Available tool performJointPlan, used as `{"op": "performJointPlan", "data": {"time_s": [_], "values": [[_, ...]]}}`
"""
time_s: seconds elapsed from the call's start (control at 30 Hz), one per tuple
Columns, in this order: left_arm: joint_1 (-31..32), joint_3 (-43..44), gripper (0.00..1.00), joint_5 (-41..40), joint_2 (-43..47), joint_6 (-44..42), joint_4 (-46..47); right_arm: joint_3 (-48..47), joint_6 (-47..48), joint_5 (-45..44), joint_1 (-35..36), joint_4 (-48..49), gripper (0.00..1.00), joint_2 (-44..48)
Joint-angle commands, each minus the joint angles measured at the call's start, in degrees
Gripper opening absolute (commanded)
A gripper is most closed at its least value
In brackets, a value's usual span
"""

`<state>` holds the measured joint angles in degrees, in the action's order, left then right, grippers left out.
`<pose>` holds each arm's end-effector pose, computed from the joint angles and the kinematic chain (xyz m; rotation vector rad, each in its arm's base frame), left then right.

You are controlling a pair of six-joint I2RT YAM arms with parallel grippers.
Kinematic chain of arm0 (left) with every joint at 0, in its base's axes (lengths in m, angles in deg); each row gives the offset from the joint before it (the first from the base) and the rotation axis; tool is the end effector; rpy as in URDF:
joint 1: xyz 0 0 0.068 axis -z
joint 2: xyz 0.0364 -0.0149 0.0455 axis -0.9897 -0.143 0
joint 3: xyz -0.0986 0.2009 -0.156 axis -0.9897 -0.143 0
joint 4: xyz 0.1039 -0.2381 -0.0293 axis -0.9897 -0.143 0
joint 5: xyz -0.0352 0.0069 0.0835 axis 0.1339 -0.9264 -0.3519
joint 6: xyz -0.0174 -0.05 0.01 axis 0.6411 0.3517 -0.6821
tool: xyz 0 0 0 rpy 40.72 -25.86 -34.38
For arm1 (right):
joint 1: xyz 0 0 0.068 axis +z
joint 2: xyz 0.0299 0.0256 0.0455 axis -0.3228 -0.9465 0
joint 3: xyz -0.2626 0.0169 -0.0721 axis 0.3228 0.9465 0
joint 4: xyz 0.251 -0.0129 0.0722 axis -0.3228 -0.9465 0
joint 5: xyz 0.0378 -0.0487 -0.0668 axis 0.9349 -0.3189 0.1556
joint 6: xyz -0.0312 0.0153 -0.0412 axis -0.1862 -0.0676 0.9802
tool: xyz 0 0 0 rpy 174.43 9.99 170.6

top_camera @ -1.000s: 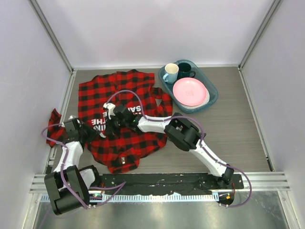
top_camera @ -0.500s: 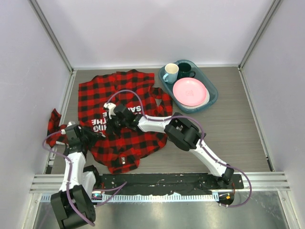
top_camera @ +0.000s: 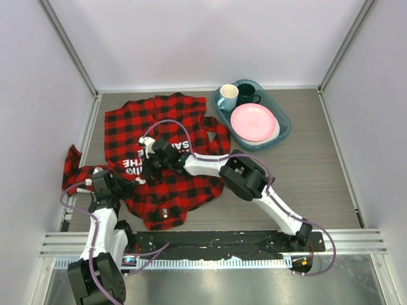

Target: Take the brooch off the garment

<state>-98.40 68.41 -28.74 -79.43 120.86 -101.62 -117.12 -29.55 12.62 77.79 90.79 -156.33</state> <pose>0.1432 0.0334 0.1433 -1.2941 1.9996 -0.6270 0.2734 0.4777 0.1318 -0.9717 2.0665 1.1494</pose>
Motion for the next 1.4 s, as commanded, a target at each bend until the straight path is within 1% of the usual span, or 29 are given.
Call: {"op": "performJointPlan", "data": {"time_s": [0.0, 0.07, 0.13, 0.17, 0.23, 0.27, 0.37, 0.43, 0.53, 0.57, 0.7, 0.9, 1.07, 1.1, 1.13, 1.17, 1.23, 1.3, 1.37], "values": [[2.3, -0.3, 0.0, -0.2, 0.1, 2.0, 1.2, -1.9, -1.1, 1.5, -0.2, 3.0, 0.12, -0.3], [2.4, -0.1, 0.01, -0.2, 0.1, 2.1, 0.5, -1.9, -1.2, 1.5, -0.2, 3.0, 0.12, -0.4], [2.4, 0.8, 0.06, 0.0, 0.6, 1.8, -2.0, -1.8, -1.2, 1.6, -0.3, 3.0, 0.12, -0.4], [2.4, 1.3, 0.14, -0.2, 0.9, 1.6, -3.2, -1.7, -1.1, 1.6, -0.3, 3.0, 0.12, -0.4], [2.4, 3.4, 0.24, -2.0, 2.5, 0.5, -7.3, -1.5, -1.3, 1.6, -0.4, 3.0, 0.12, -0.4], [2.4, 4.1, 0.35, -2.8, 2.9, 0.3, -8.3, -1.5, -1.2, 1.7, -0.5, 3.0, 0.12, -0.4], [2.1, 7.4, 0.5, -4.7, 2.9, -0.2, -10.6, -1.5, -1.2, 2.3, -0.5, 3.0, 0.12, -0.5], [1.9, 9.5, 0.53, -4.6, 1.2, -0.7, -10.9, -1.5, -1.3, 2.7, -0.6, 3.0, 0.12, -0.6], [1.4, 14.1, 0.58, -4.3, -4.7, -2.8, -11.4, -1.5, -1.1, 2.5, -0.5, 2.9, 0.12, -0.8], [1.1, 16.2, 0.59, -4.1, -7.9, -3.4, -11.3, -1.5, -1.2, 2.6, -0.6, 2.8, 0.12, -0.8], [-0.1, 19.7, 0.58, -2.5, -15.6, -6.1, -12.4, -1.5, -1.0, 2.8, -0.6, 2.8, 0.12, -0.9], [-1.3, 20.4, 0.61, -3.8, -19.6, -9.7, -10.7, -1.6, -0.9, 2.8, -0.7, 2.5, 0.12, -1.0], [-1.2, 22.1, 0.57, -2.9, -24.4, -12.3, -11.1, -1.9, -1.0, 2.9, -0.7, 2.4, 0.12, -1.2], [-1.2, 22.4, 0.56, -1.2, -25.3, -13.8, -10.7, -1.9, -1.0, 3.0, -0.7, 2.4, 0.12, -1.2], [-1.2, 22.7, 0.49, -0.3, -27.4, -14.6, -10.5, -1.9, -1.0, 3.2, -0.7, 2.4, 0.12, -1.3], [-1.3, 23.2, 0.46, 0.5, -28.2, -15.3, -10.3, -1.9, -1.1, 3.3, -0.7, 2.4, 0.12, -1.3], [-1.3, 23.6, 0.42, 0.3, -29.4, -16.2, -10.4, -1.9, -0.9, 3.2, -0.7, 2.4, 0.12, -1.2], [-1.3, 23.6, 0.42, -0.2, -29.8, -16.5, -9.8, -1.9, -0.9, 3.2, -0.8, 2.4, 0.12, -1.1], [-1.3, 23.4, 0.39, -0.8, -30.4, -16.9, -9.0, -1.9, -0.9, 3.3, -0.8, 2.4, 0.12, -1.0]]}}
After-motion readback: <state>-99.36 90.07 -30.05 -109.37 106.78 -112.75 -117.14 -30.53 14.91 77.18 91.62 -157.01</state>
